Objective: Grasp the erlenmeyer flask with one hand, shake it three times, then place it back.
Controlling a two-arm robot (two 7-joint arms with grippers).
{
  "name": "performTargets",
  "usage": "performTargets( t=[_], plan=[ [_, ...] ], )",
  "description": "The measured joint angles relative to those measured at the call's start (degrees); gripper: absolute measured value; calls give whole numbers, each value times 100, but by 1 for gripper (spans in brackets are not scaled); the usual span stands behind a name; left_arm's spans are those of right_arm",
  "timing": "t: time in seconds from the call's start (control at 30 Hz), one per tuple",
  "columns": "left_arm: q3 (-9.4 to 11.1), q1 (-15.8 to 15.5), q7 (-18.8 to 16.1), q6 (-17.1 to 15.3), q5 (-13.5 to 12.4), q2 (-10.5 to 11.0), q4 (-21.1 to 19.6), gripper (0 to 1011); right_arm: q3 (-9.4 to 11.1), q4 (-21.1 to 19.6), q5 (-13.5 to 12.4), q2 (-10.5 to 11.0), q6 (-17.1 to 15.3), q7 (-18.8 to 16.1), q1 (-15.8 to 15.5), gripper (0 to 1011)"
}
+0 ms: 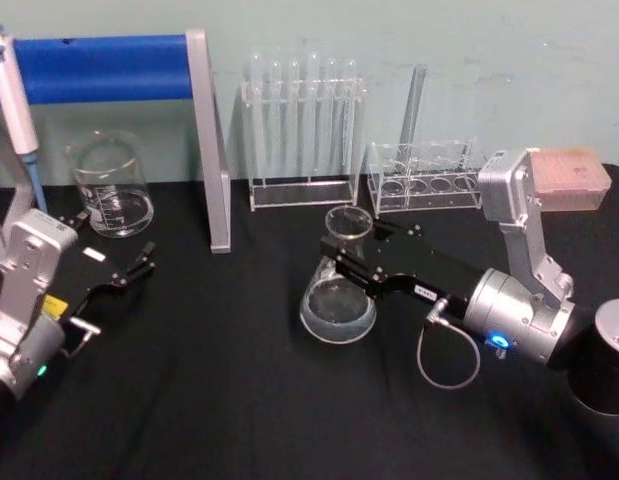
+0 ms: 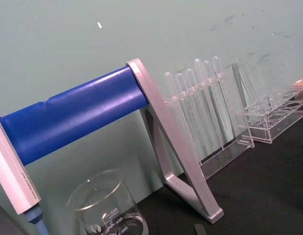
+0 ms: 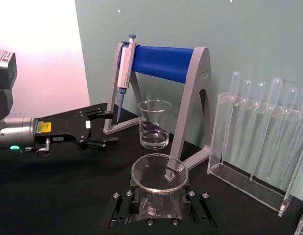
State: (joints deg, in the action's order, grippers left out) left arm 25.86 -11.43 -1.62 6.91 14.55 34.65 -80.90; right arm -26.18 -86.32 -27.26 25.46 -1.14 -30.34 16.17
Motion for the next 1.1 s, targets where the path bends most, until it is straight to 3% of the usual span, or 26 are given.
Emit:
performTargets(
  t=[1.1],
  plan=[
    [0,0,0,0,0,0,0,1001,-246,680,-16,-38,212,-364,264,449]
  ],
)
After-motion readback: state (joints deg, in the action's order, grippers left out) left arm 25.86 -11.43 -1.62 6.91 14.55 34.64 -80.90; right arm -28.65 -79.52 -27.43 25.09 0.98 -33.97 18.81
